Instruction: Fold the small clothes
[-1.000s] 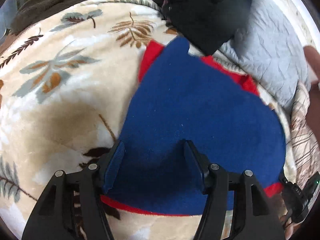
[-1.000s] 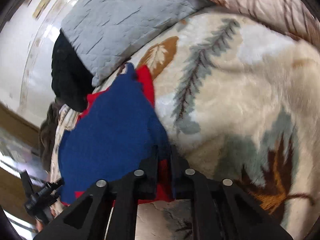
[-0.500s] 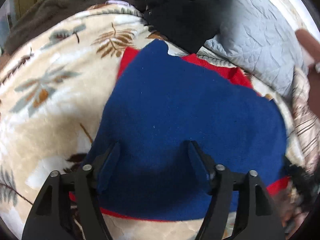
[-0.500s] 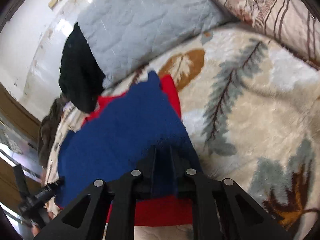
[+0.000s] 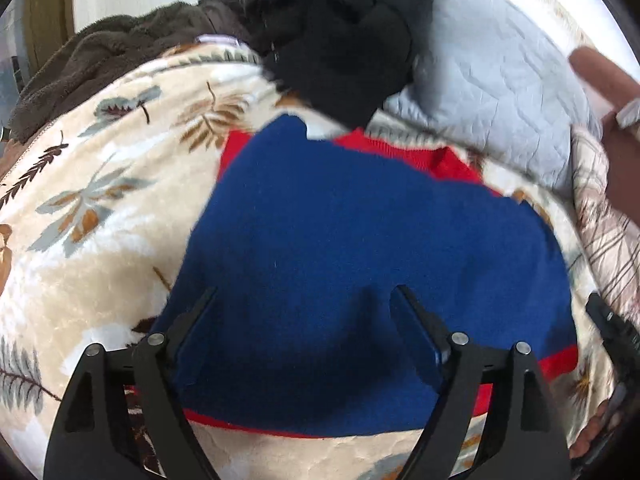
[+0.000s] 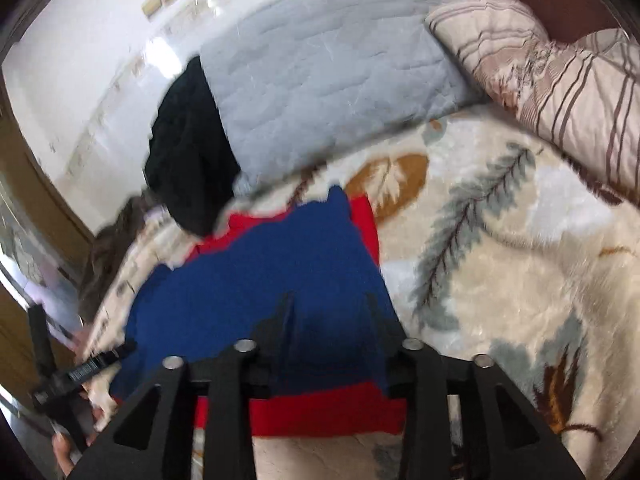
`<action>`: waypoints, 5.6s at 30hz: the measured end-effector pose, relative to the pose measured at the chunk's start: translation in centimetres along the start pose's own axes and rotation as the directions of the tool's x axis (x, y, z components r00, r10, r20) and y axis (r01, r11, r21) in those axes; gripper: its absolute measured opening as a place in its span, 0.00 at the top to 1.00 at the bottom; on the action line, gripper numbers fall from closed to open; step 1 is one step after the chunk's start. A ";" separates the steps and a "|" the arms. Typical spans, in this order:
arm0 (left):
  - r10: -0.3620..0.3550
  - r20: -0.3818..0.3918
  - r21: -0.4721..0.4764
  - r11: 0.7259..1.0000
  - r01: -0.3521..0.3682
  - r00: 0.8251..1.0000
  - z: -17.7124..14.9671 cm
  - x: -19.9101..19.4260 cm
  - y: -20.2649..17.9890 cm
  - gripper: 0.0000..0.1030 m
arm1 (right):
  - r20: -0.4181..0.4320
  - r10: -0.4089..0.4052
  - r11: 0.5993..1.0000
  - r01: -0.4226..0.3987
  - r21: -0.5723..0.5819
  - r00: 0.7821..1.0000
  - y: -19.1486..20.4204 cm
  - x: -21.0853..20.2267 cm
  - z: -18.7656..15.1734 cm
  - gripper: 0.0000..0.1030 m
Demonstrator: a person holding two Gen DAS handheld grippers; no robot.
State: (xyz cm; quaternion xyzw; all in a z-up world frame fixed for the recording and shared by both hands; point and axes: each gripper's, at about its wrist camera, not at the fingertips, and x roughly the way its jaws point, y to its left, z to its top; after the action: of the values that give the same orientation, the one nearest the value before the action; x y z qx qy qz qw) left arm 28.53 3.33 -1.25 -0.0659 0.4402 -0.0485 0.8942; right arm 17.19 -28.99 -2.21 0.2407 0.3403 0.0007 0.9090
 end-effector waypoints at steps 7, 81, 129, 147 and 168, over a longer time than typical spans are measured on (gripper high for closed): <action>0.036 -0.048 0.053 0.998 -0.033 0.998 -0.2 1.0 -0.6 0.18 | 0.034 0.006 0.999 -0.007 0.034 0.999 0.6 -0.8 0.1 0.62; 0.028 -0.061 -0.170 0.985 -0.038 0.998 2.6 2.1 6.3 0.10 | 0.034 -0.070 0.997 0.069 0.018 0.997 0.0 5.0 4.5 0.55; 0.084 -0.103 -0.158 0.982 -0.100 0.991 3.2 3.1 7.0 0.08 | -0.053 0.016 0.904 -0.037 -0.426 0.998 15.9 5.3 -4.3 0.50; -0.134 -0.229 -0.289 0.955 0.064 0.964 6.5 2.8 15.8 0.08 | 0.002 -0.120 0.370 0.047 -0.928 0.993 32.8 9.6 -18.0 0.32; -0.371 -0.426 -0.202 0.928 0.314 0.825 11.7 11.8 7.1 0.05 | 0.126 0.014 0.394 0.111 -0.912 0.992 31.9 8.8 -15.7 0.87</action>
State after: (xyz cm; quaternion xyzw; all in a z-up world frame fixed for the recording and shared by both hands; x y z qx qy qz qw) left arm 45.18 9.55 -4.60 -0.1856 0.6208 -0.1952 0.7362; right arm 19.38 7.54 -3.94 -0.3091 0.2387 0.1476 0.9087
